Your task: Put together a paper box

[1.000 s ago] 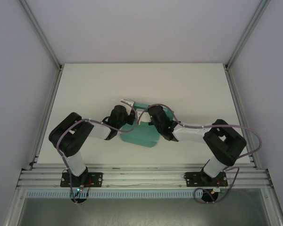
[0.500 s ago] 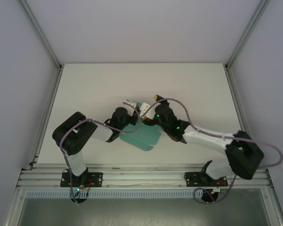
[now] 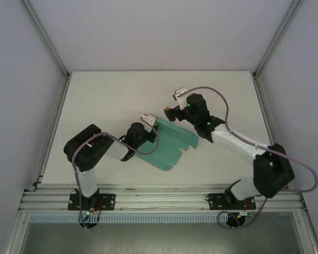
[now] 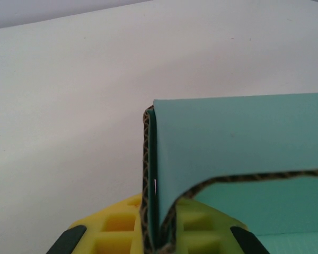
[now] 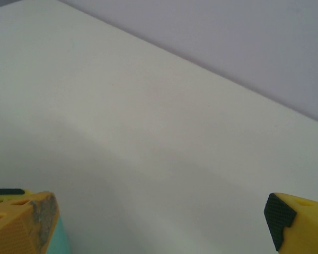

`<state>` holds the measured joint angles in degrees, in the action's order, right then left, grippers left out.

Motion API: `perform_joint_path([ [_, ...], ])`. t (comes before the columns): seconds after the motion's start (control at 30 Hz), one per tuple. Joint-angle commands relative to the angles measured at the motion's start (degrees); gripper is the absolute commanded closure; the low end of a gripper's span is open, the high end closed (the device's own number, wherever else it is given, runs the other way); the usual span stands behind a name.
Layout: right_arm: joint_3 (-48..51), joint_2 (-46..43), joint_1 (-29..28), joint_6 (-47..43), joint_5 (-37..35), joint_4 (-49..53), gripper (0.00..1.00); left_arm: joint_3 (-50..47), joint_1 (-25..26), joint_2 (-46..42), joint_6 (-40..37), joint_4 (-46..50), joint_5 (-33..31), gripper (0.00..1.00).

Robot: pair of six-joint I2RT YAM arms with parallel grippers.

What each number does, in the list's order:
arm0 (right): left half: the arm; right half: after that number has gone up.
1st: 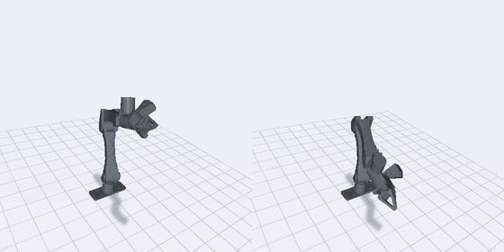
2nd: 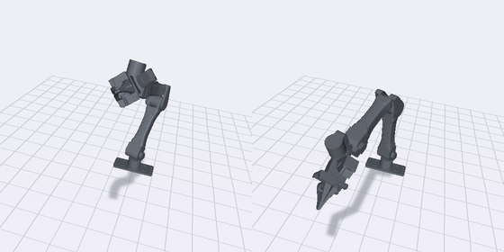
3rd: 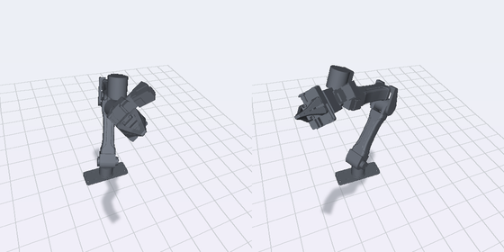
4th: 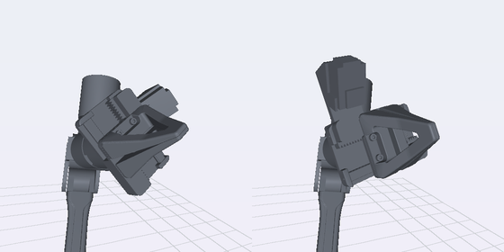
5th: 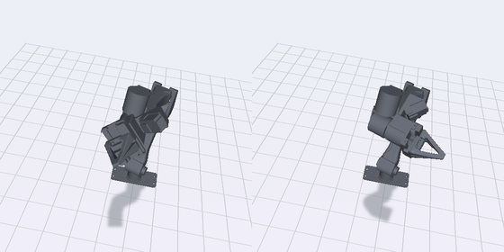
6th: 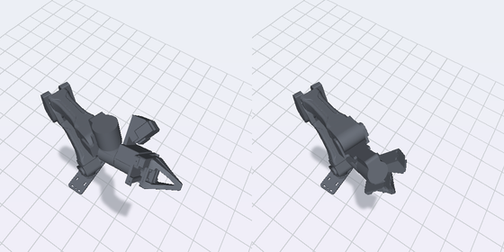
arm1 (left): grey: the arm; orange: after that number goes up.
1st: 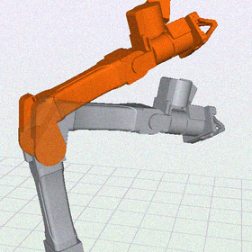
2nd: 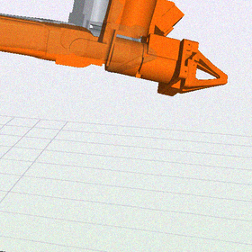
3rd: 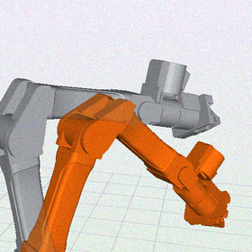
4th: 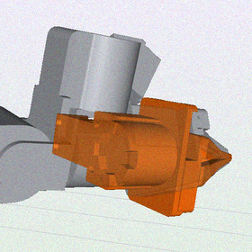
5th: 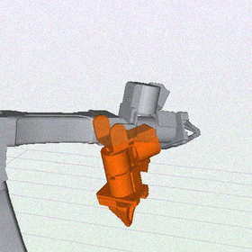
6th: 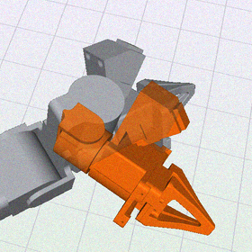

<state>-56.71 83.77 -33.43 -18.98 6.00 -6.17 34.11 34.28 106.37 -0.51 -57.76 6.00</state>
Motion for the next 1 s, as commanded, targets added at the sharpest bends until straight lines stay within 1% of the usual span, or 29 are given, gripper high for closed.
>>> perform_joint_path([
  [0.0, -3.21, 4.73, 0.03, 2.27, 2.02, 3.84, 0.01, -0.87, 0.7, 1.65, -0.11, -2.42, 0.62, 1.0],
  [0.07, -3.94, 7.13, 0.03, 1.4, 4.29, 4.41, 0.02, -1.17, 0.83, 1.74, 0.04, -2.8, 0.04, 1.0],
  [0.13, -3.94, 8.62, -0.39, -0.57, 6.71, 5.5, 0.04, -1.07, 0.74, 1.96, 0.16, -2.47, -0.37, 0.95],
  [0.17, -3.59, 9.16, -0.77, -0.83, 7.08, 5.56, 0.04, -0.9, 0.79, 2.14, -0.09, -1.98, -0.46, 0.93],
  [0.3, -1.61, 10.75, -1.7, -0.88, 6.15, 5.21, 0.04, -1.58, 0.84, 2.19, 0.15, -1.95, -1.26, 0.91],
  [0.33, -1.0, 11.05, -1.89, -1.0, 6.32, 5.12, 0.05, -1.92, 0.87, 2.03, 0.26, -2.04, -1.33, 0.9],
  [0.37, -0.33, 11.45, -2.23, -2.18, 7.14, 5.05, 0.06, -2.2, 0.87, 1.71, 0.27, -1.64, -1.39, 0.87],
  [0.43, 1.08, 11.94, -3.25, -3.54, 7.04, 4.64, 0.06, -2.59, 0.9, 1.12, 0.63, -0.44, -2.06, 0.75],
  [0.5, 1.92, 12.45, -4.6, -4.5, 5.59, 4.72, 0.06, -3.01, 0.92, 0.38, 1.03, 0.86, -2.58, 0.69],
  [0.63, 2.85, 12.57, -6.12, -5.19, 1.36, 4.08, 0.06, -4.14, 0.98, -1.17, 2.09, 1.64, -2.98, 0.69],
  [0.77, 2.89, 12.42, -6.13, -4.99, 0.36, 4.31, 0.06, -5.12, 0.96, -3.63, 2.95, 2.09, -4.51, 0.72],
  [0.9, 2.67, 12.56, -6.12, -4.49, -1.12, 4.57, 0.06, -5.81, 0.96, -6.12, 3.48, 2.95, -6.27, 0.72],
  [0.93, 2.44, 12.63, -6.14, -4.08, -1.7, 4.69, 0.06, -5.71, 0.96, -6.53, 3.57, 3.55, -6.48, 0.74],
  [0.97, 2.27, 12.57, -6.12, -3.58, -2.2, 4.76, 0.06, -5.52, 0.96, -6.49, 3.75, 3.98, -7.42, 0.78],
])
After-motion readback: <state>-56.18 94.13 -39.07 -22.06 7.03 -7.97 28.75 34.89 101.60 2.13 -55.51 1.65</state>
